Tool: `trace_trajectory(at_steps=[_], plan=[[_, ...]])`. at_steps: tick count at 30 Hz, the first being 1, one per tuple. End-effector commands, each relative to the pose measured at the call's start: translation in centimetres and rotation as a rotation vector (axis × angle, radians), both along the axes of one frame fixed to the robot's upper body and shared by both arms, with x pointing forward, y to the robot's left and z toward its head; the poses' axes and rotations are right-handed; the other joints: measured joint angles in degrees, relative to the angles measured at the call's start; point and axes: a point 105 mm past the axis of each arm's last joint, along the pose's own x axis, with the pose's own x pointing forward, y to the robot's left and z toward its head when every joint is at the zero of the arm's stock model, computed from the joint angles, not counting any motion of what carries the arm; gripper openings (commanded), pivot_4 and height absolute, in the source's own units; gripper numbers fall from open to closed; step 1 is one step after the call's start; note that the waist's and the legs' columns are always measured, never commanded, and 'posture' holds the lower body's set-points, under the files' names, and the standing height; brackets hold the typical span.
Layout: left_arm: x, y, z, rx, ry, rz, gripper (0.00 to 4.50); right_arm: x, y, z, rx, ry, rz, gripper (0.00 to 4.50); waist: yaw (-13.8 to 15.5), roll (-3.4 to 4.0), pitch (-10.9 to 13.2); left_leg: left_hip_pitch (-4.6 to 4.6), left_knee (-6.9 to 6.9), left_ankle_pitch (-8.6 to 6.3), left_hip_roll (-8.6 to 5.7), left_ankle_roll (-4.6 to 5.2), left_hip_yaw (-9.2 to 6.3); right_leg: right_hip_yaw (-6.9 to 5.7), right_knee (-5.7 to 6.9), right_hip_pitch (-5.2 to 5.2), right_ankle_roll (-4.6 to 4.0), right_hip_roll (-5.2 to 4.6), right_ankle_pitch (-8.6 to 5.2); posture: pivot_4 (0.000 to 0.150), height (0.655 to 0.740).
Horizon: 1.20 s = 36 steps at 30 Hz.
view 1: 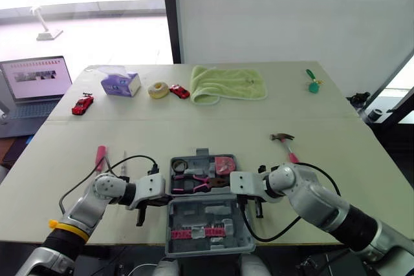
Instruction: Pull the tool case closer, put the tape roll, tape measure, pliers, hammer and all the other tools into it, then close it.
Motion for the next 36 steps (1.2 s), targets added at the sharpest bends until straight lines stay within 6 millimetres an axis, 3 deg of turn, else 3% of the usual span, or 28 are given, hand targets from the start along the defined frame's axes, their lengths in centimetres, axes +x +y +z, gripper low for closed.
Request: trace_trajectory(at_steps=[1,11,21,36], plan=[[0.8,-0.3,-1.0,0.027,-0.018,0.022,0.06,0.9,2.2,1.6,0.083,-0.083,0.044,0.0,-0.04,0.01,-0.01,0.03,0.0,0.0,0.0,0.0,0.0,0.0,0.0,0.02,0.0,0.0,0.0,0.15,0.74],[3.4,0.4,-0.6,0.021,-0.065,0.09,0.06,3.9,1.9,2.2,0.121,-0.131,-0.065,0.0,-0.06,0.05,-0.03,0.05,0.01,0.03,0.0,-0.04,-0.01,0.0,0.03,0.04,0.06,0.01,0.06,0.15,0.74],[3.8,0.7,-0.6,0.029,-0.088,0.099,0.06,3.1,1.5,1.6,0.109,-0.087,-0.073,0.0,-0.05,0.06,-0.04,0.02,0.0,0.04,0.0,-0.06,-0.02,0.0,0.04,0.02,0.11,0.01,0.08,0.15,0.74],[4.1,0.2,-0.6,0.025,-0.094,0.09,0.06,3.7,0.7,1.6,0.091,-0.116,-0.106,0.0,0.01,0.06,-0.04,0.01,0.0,0.05,0.0,-0.06,-0.02,0.0,0.04,0.02,0.11,0.01,0.08,0.15,0.74]])
